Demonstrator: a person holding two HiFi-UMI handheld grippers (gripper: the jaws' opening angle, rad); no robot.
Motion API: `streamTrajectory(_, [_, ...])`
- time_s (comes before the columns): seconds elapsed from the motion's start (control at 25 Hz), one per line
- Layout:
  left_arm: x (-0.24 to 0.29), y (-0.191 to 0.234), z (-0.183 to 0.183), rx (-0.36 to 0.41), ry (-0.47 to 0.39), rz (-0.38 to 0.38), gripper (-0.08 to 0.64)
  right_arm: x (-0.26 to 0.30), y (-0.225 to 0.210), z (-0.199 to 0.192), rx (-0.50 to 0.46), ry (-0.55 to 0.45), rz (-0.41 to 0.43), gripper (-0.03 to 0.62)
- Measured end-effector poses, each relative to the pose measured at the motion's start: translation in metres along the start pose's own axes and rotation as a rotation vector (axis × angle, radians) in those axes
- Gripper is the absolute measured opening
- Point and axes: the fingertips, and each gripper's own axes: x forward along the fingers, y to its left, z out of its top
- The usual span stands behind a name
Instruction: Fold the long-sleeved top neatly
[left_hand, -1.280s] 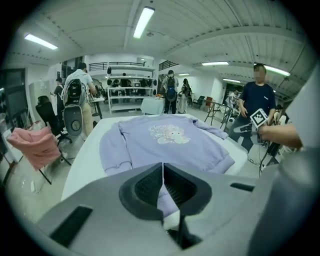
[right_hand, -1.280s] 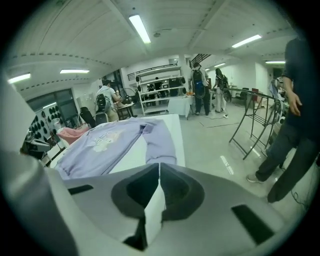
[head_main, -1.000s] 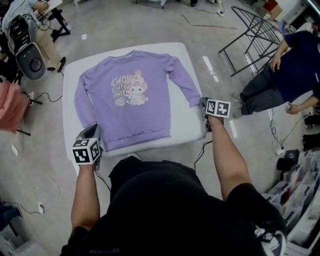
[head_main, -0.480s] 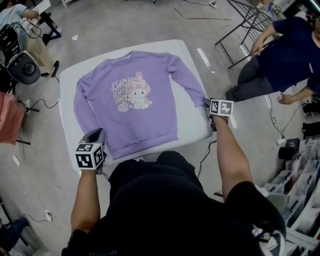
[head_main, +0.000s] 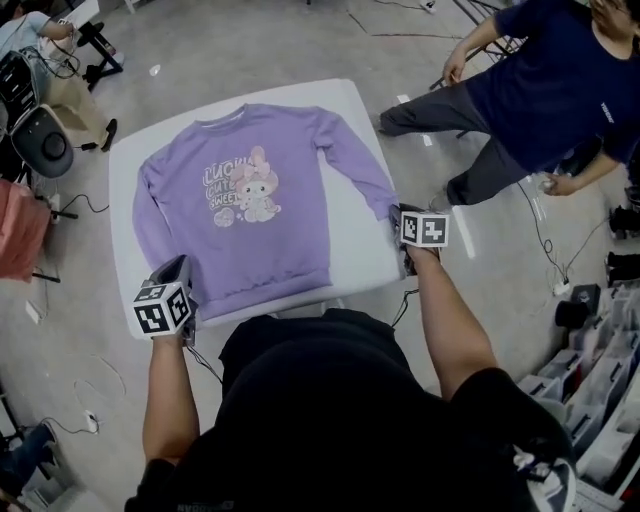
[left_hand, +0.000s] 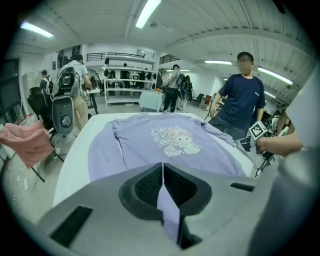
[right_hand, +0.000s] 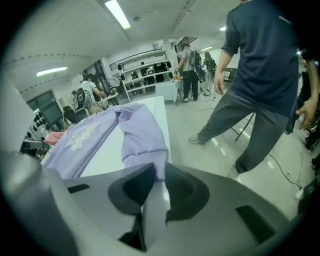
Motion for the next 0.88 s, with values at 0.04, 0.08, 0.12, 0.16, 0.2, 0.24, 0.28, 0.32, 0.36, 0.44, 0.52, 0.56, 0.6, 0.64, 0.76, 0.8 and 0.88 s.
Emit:
streamTrajectory(0.04, [0.001, -0.003, 0.000, -0.013, -0.002, 0.010, 0.012, 0.000, -0.003, 0.002, -0.002, 0.000, -0.001, 0.059])
streamTrajectory(0.08, [0.001, -0.006, -0.001, -0.026, -0.004, 0.019, 0.012, 0.001, -0.005, 0.003, 0.002, 0.004, 0.013, 0.042])
streamTrajectory(0.12, [0.000, -0.010, -0.002, -0.035, -0.006, 0.026, 0.012, 0.003, -0.006, 0.004, 0.005, 0.011, 0.035, 0.034])
streamTrajectory(0.16, [-0.002, -0.015, -0.004, -0.041, -0.010, 0.033, 0.012, 0.004, -0.008, 0.006, 0.000, 0.014, 0.055, 0.032])
streamTrajectory(0.2, [-0.003, -0.019, -0.004, -0.045, -0.015, 0.041, 0.012, 0.005, -0.011, 0.012, -0.011, 0.010, 0.068, 0.031])
streamTrajectory(0.24, [-0.004, -0.022, -0.004, -0.049, -0.022, 0.050, 0.012, 0.005, -0.015, 0.021, -0.023, -0.003, 0.074, 0.030])
streamTrajectory(0.28, [-0.005, -0.025, -0.004, -0.054, -0.028, 0.059, 0.012, 0.003, -0.019, 0.031, -0.033, -0.020, 0.077, 0.029])
streamTrajectory(0.32, [-0.007, -0.027, -0.005, -0.061, -0.033, 0.068, 0.012, 0.001, -0.023, 0.042, -0.042, -0.039, 0.078, 0.029])
streamTrajectory(0.36, [-0.009, -0.029, -0.006, -0.069, -0.037, 0.076, 0.012, -0.001, -0.028, 0.054, -0.051, -0.058, 0.077, 0.029])
streamTrajectory(0.44, [-0.012, -0.032, -0.010, -0.082, -0.041, 0.093, 0.012, -0.008, -0.040, 0.082, -0.069, -0.103, 0.074, 0.030])
streamTrajectory(0.52, [-0.017, -0.035, -0.013, -0.092, -0.047, 0.110, 0.012, -0.016, -0.052, 0.114, -0.082, -0.146, 0.076, 0.029])
streamTrajectory(0.56, [-0.019, -0.036, -0.013, -0.097, -0.052, 0.120, 0.012, -0.020, -0.057, 0.131, -0.086, -0.164, 0.078, 0.029])
streamTrajectory(0.6, [-0.022, -0.036, -0.014, -0.103, -0.057, 0.129, 0.012, -0.024, -0.061, 0.147, -0.090, -0.179, 0.079, 0.029])
streamTrajectory(0.64, [-0.024, -0.037, -0.014, -0.109, -0.062, 0.138, 0.012, -0.029, -0.066, 0.163, -0.093, -0.192, 0.078, 0.029])
streamTrajectory(0.76, [-0.027, -0.042, -0.015, -0.122, -0.070, 0.157, 0.012, -0.040, -0.081, 0.203, -0.108, -0.222, 0.058, 0.030])
streamTrajectory(0.8, [-0.028, -0.044, -0.015, -0.126, -0.072, 0.163, 0.012, -0.043, -0.085, 0.215, -0.114, -0.227, 0.051, 0.029])
streamTrajectory(0.88, [-0.030, -0.045, -0.016, -0.134, -0.076, 0.173, 0.012, -0.046, -0.085, 0.235, -0.135, -0.230, 0.051, 0.031])
